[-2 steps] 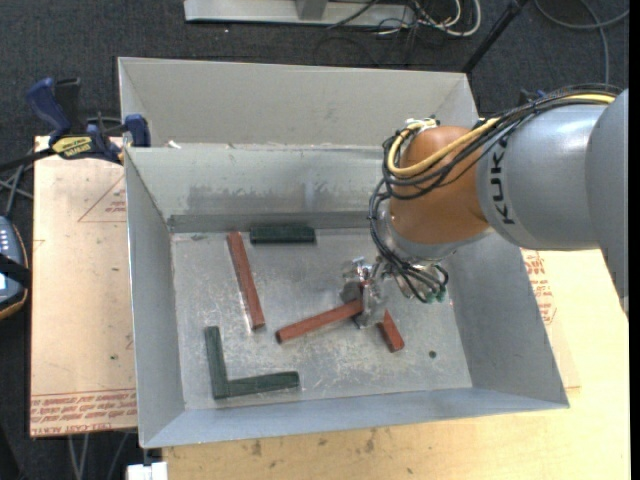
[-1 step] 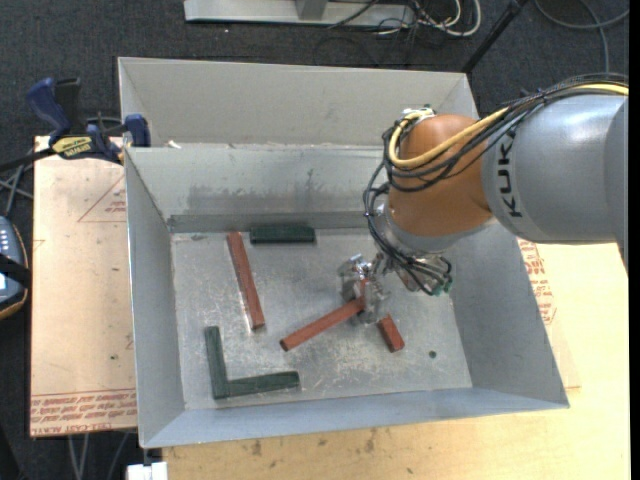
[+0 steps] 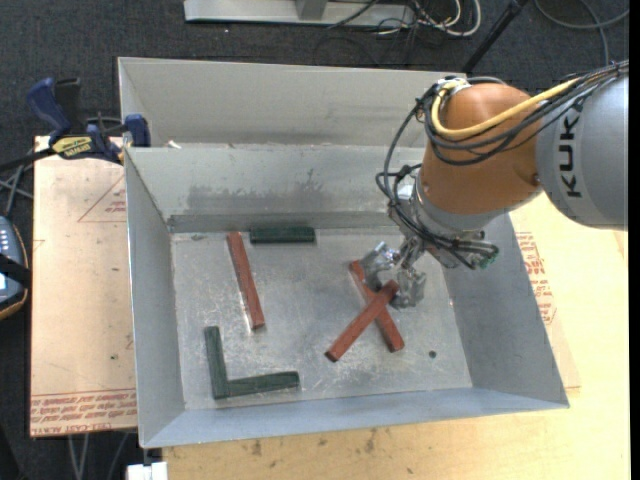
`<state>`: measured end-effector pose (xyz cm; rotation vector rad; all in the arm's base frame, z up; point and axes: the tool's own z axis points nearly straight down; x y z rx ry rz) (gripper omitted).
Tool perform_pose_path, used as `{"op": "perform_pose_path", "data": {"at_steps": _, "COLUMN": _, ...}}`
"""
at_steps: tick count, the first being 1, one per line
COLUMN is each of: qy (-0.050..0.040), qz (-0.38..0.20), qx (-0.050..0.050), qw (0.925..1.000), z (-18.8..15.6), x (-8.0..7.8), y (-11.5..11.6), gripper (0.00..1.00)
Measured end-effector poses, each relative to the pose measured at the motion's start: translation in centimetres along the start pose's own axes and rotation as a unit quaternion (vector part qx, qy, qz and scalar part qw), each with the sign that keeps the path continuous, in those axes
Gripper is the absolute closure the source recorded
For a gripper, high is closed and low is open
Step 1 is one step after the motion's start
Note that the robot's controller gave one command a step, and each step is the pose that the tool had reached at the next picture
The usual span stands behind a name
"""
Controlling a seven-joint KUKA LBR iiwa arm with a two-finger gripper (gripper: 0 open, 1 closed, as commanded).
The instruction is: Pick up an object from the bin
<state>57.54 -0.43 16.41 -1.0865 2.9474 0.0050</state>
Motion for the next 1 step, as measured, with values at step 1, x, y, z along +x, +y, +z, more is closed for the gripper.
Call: {"op": "perform_pose_path", "data": {"at_steps": 1, "qy": 0.001, "qz": 0.082, "qx": 0.0, "qw": 0.9966, "z": -3.62, "x": 3.06, "y": 4.22, "gripper": 1.0}}
